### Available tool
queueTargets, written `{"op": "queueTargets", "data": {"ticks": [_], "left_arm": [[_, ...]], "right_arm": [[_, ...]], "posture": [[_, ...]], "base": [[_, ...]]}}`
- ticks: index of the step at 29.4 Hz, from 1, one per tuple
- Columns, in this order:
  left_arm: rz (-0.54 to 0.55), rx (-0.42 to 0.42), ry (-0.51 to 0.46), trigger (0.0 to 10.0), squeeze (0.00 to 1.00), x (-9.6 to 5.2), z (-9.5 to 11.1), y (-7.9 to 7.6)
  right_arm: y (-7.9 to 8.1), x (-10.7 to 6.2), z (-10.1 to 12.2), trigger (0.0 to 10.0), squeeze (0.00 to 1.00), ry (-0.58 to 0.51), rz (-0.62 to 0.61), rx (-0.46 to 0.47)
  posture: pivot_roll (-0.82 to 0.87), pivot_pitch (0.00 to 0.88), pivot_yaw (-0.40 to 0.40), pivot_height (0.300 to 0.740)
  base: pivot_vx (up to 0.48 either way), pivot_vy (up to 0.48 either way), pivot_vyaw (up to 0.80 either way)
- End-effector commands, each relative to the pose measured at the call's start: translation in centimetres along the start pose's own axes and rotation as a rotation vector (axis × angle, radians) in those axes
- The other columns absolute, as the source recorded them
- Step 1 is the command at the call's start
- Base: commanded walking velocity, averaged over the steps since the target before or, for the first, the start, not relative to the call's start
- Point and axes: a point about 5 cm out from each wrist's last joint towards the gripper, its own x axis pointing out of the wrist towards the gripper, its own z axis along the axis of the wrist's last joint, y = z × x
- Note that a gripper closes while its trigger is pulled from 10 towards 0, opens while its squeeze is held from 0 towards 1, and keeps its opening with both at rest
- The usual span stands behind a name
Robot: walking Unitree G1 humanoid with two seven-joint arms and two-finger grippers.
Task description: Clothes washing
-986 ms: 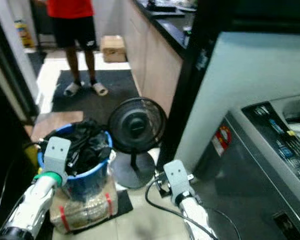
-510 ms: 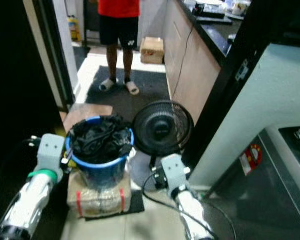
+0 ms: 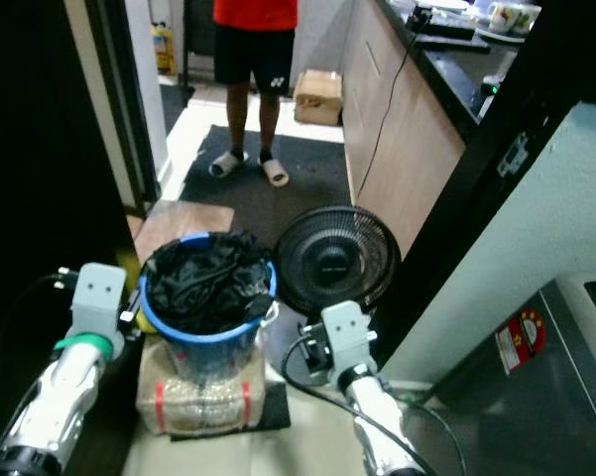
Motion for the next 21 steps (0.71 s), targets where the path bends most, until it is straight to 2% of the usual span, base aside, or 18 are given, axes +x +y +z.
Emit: {"op": "queueTargets", "data": {"ticks": [1, 19, 21], "left_arm": [[-0.011, 0.006, 0.006, 10.0, 0.0, -0.01, -0.22, -0.29], [-0.005, 0.008, 0.01, 10.0, 0.0, 0.04, -0.29, -0.29], [0.004, 0.005, 0.022, 10.0, 0.0, 0.04, -0.4, -0.27]], "right_arm": [[-0.21, -0.37, -0.64, 10.0, 0.0, 0.024, -0.01, 0.007], [-0.19, -0.38, -0.72, 10.0, 0.0, 0.027, -0.009, 0.008], [-0.18, -0.38, -0.7, 10.0, 0.0, 0.026, -0.009, 0.008]], "posture": [[0.07, 0.0, -0.013, 0.74], [0.07, 0.0, -0.012, 0.74], [0.07, 0.0, -0.013, 0.74]], "base": [[0.465, 0.0, 0.0], [0.446, 0.0, 0.0], [0.0, 0.0, 0.0]]}}
